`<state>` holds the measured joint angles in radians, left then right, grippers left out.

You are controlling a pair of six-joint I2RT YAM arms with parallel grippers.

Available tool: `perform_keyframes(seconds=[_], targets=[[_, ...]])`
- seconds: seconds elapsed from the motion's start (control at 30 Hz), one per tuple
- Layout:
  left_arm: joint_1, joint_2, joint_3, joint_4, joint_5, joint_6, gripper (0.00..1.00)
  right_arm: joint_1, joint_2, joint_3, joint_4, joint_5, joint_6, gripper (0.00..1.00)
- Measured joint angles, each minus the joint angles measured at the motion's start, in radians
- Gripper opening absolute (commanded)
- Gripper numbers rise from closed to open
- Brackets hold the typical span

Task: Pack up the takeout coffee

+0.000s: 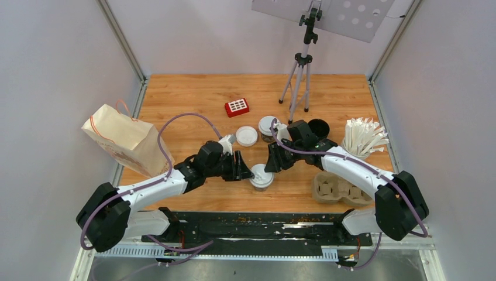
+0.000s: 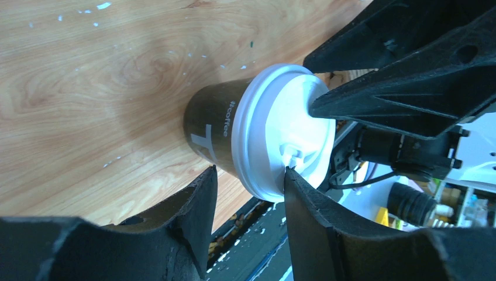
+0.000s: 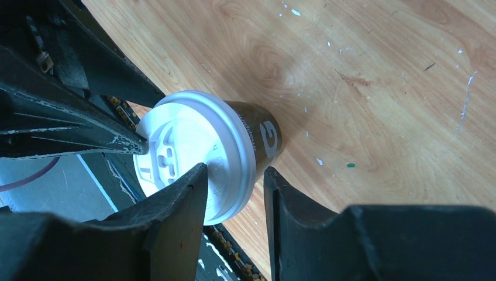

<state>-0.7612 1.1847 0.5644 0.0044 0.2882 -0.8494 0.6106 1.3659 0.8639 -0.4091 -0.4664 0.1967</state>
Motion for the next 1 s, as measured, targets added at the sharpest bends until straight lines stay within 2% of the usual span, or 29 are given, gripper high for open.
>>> perform_keyframes(seconds=[0.17, 0.3, 0.47, 0.6, 0.67, 0.77, 0.87, 1.0], targets=[[0.005, 0.0, -0.044, 0.092, 0.032, -0.042, 0.45, -0.011, 0.0, -0.014, 0.027, -0.008, 0.0, 0.39], [0.005, 0.004, -0.073, 0.149, 0.03, -0.053, 0.37, -0.023, -0.001, -0.035, 0.063, -0.031, 0.007, 0.4], [0.007, 0.079, -0.094, 0.289, 0.072, -0.093, 0.31, -0.039, -0.018, -0.068, 0.107, -0.036, 0.014, 0.4], [-0.003, 0.11, -0.095, 0.338, 0.065, -0.099, 0.28, -0.042, -0.022, -0.089, 0.143, -0.037, 0.029, 0.4], [-0.01, 0.111, -0.095, 0.342, 0.054, -0.099, 0.3, -0.043, -0.022, -0.091, 0.146, -0.037, 0.036, 0.41], [-0.015, 0.097, -0.082, 0.319, 0.039, -0.096, 0.41, -0.043, -0.02, -0.077, 0.127, -0.032, 0.038, 0.44], [-0.024, 0.086, -0.023, 0.201, 0.006, -0.06, 0.51, -0.045, -0.004, -0.026, 0.061, -0.003, 0.035, 0.55], [-0.024, 0.084, 0.081, 0.014, -0.047, 0.018, 0.57, -0.052, 0.016, 0.058, -0.031, 0.06, 0.015, 0.73]])
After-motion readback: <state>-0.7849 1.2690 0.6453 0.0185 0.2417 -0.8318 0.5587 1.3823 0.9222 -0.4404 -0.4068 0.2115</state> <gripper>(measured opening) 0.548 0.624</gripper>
